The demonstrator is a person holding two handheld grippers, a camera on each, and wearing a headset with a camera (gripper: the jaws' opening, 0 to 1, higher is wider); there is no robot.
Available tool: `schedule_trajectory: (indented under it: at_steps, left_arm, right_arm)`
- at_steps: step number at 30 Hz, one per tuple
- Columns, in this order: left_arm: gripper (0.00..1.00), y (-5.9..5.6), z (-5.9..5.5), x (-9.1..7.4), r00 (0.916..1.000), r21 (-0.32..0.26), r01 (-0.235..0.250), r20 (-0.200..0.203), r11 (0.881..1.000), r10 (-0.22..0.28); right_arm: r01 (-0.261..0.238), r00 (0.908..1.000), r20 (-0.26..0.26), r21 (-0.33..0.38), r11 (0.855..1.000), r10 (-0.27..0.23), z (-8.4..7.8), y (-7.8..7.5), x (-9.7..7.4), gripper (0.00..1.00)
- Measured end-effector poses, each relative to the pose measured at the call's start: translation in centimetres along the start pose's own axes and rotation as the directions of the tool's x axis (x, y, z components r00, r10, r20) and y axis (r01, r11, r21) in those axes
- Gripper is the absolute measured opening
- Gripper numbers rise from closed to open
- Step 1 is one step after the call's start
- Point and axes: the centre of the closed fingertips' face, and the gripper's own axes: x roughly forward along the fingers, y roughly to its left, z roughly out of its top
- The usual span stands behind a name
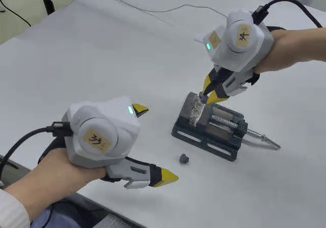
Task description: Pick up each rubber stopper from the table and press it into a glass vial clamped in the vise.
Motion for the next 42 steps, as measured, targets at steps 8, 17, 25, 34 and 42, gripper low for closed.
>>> schedule_trajectory:
  at_steps: [8, 17, 25, 34, 42]
  left_arm:
    - [0.86, 0.0, -0.1, 0.0, 1.0000, -0.007, -0.002, -0.003, 1.000, 0.002]
    - [0.86, 0.0, -0.4, 0.1, 0.9999, -0.013, 0.002, -0.011, 1.000, -0.003]
    - [0.85, 0.0, -0.7, 0.1, 0.9998, -0.017, 0.004, -0.018, 1.000, -0.004]
    - [0.84, 0.0, -0.9, 0.1, 0.9998, -0.021, 0.006, -0.018, 1.000, -0.007]
    - [0.84, -0.1, -0.8, 0.4, 0.9997, -0.019, 0.015, -0.019, 1.000, -0.015]
  right_arm:
    - [-0.021, 0.9997, -0.012, 0.027, 0.999, 0.021, 0.1, -0.2, 0.6, 0.05]
    - [-0.025, 0.9997, -0.005, 0.049, 0.998, 0.025, 0.1, -0.3, 1.0, 0.05]
    - [-0.026, 0.9994, -0.021, 0.054, 0.998, 0.027, -0.2, -0.3, 1.3, 0.05]
    - [-0.027, 0.9979, -0.057, 0.066, 0.997, 0.030, 0.1, 0.0, 1.2, 0.05]
    - [-0.003, 0.9989, -0.045, 0.152, 0.988, 0.010, 0.0, -0.3, 1.4, 0.04]
